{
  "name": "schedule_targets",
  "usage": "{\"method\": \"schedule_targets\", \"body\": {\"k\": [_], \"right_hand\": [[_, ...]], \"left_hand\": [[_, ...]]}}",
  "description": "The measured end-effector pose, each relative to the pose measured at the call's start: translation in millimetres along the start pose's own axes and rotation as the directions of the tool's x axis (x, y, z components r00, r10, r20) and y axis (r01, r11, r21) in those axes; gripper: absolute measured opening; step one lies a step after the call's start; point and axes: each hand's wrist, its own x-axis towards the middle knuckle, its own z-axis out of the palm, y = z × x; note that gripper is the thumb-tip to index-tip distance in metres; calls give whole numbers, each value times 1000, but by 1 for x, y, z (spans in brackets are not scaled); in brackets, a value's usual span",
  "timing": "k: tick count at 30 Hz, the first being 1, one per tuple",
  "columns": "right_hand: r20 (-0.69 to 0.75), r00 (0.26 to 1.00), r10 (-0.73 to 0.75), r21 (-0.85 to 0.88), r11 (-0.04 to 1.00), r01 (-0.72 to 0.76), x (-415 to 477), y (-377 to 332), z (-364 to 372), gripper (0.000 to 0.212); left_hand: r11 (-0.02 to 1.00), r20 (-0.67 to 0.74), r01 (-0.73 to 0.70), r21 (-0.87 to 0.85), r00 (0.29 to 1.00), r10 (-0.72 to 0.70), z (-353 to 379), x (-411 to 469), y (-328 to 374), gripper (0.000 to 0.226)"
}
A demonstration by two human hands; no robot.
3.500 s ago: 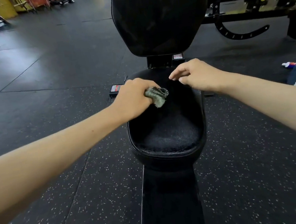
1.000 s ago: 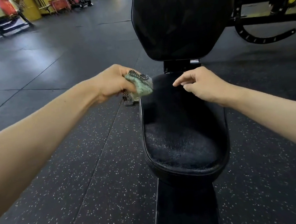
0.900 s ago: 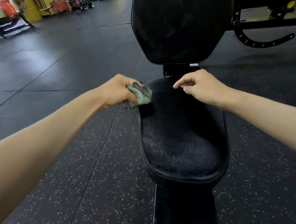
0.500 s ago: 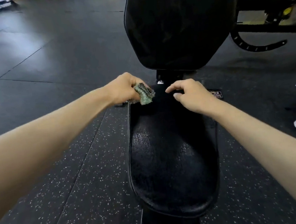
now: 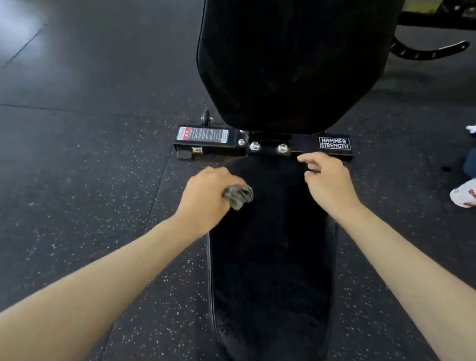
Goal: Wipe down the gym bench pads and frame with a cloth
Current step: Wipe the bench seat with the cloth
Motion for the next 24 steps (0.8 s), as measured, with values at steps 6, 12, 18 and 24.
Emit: {"method": "schedule_targets", "body": {"k": [6, 12, 18, 24], "right_hand": [[-40, 983, 178, 40, 983, -177, -25, -5, -11, 45], [19, 952, 305, -17, 952, -305, -54, 8, -11, 60], [147, 935, 324, -138, 942, -305, -76, 1, -14, 60], [187, 909, 372, -132, 927, -352, -74, -7, -30, 55]], "left_hand": [[936, -54, 234, -263, 965, -257, -20, 16, 3, 40], [930, -155, 368, -17, 917, -366, 32, 25, 42, 51], [934, 69, 238, -268, 971, -228, 25, 26, 54, 45], [864, -9, 393, -316, 909, -416, -6, 26, 41, 31]]}}
